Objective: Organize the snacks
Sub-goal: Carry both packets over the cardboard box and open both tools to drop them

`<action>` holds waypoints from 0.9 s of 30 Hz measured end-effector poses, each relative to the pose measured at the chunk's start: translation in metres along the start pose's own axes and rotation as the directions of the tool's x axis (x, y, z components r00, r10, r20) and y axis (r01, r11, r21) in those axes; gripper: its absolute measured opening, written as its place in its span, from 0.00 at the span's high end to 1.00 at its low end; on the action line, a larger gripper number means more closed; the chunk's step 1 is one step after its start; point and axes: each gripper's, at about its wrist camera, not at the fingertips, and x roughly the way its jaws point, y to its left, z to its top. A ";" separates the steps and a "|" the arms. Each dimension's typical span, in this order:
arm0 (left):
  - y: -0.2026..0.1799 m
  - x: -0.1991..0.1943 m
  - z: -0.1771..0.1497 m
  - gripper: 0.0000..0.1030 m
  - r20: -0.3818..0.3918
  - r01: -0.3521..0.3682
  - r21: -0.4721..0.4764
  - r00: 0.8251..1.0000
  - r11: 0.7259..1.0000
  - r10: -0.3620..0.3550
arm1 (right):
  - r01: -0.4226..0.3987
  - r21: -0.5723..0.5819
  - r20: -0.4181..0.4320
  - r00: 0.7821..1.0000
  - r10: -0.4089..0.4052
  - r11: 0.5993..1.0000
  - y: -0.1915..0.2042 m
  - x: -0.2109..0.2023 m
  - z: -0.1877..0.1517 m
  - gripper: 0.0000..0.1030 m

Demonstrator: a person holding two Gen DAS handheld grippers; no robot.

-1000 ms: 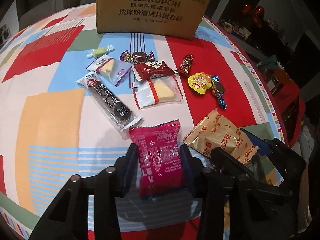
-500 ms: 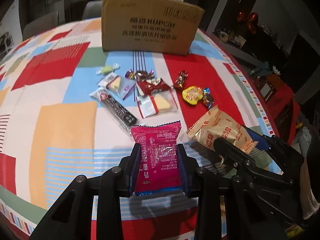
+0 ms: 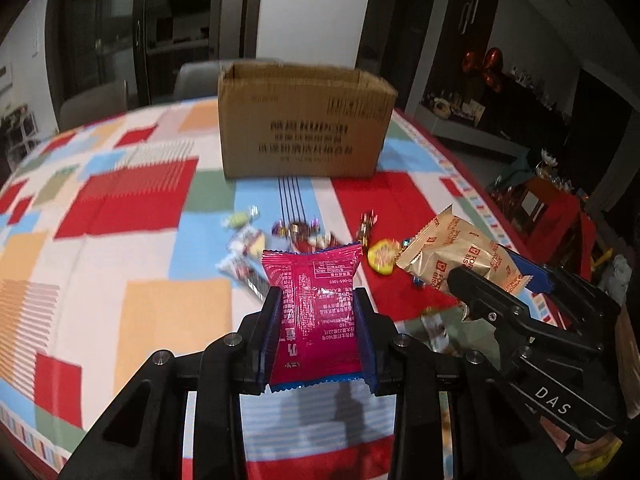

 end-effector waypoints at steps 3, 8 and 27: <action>0.003 -0.008 0.017 0.67 0.047 -0.008 0.016 0.999 1.000 0.007 | 0.016 0.001 0.041 0.999 -0.016 1.000 -0.001 -0.003 0.015 0.48; 0.006 -0.017 0.045 0.67 0.117 -0.020 0.043 0.993 0.999 0.015 | 0.024 0.022 0.102 0.994 -0.026 0.999 -0.005 -0.005 0.043 0.48; 0.026 -0.013 0.142 0.67 0.211 -0.029 0.073 0.977 0.997 0.013 | 0.030 0.012 0.213 0.977 -0.031 0.999 -0.005 0.030 0.134 0.48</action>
